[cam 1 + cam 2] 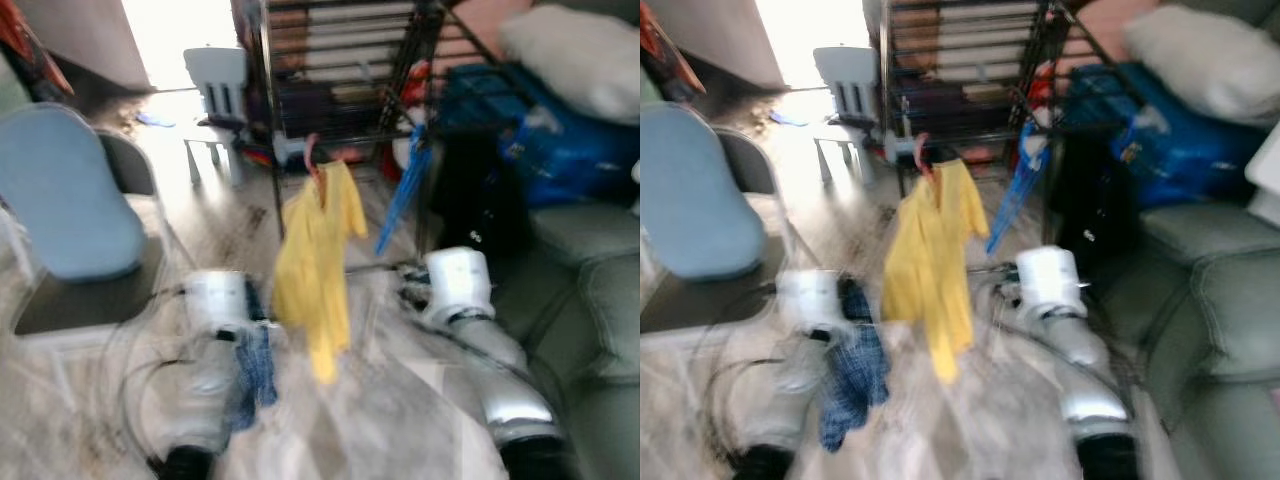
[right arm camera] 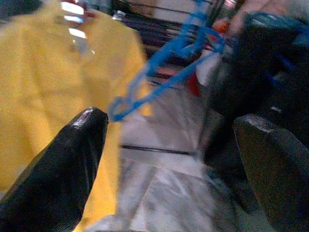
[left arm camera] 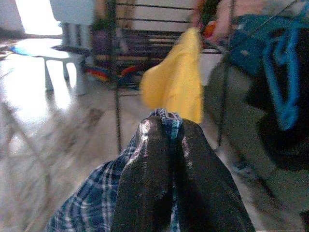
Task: Hang hanger
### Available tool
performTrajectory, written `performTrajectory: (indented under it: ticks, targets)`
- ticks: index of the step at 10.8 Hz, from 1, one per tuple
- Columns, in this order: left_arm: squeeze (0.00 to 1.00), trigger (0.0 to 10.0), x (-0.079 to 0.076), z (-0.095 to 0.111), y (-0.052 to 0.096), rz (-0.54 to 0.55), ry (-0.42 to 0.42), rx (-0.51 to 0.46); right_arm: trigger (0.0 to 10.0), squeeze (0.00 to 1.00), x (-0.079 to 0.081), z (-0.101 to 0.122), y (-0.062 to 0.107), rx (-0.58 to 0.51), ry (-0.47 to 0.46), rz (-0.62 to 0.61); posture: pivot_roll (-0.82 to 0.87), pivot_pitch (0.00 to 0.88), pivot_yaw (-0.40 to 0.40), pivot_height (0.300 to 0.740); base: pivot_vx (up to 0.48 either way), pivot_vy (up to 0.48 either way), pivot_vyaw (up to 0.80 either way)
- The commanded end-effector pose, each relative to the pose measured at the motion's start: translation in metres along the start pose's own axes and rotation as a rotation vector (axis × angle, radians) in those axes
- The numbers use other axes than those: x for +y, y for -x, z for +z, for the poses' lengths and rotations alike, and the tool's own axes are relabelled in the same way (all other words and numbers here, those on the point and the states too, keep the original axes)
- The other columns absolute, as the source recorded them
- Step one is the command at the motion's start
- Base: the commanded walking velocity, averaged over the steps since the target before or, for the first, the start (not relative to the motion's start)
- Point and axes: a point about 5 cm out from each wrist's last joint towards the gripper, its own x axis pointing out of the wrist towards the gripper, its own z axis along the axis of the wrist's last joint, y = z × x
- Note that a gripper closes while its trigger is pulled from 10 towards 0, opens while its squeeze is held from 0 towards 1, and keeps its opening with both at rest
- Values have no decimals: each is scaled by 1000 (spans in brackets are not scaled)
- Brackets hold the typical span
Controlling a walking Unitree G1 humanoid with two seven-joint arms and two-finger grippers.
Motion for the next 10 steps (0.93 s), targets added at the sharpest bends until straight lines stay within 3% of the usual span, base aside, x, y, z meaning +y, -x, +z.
performTrajectory:
  ticks: [1, 10]
  targets:
    - [0, 10000, 13, 6, 0, 36, -21, -20, 10000, 0, 9, 10, -4, -37, -8, 30, -193, 0, 42, 740, 424, 0, 0]
    - [0, 10000, 9, 2, -1, 3, -26, 7, 10000, 0, 10, 4, -5, -18, -38, -11, -192, 0, 63, 740, 388, 256, 0]
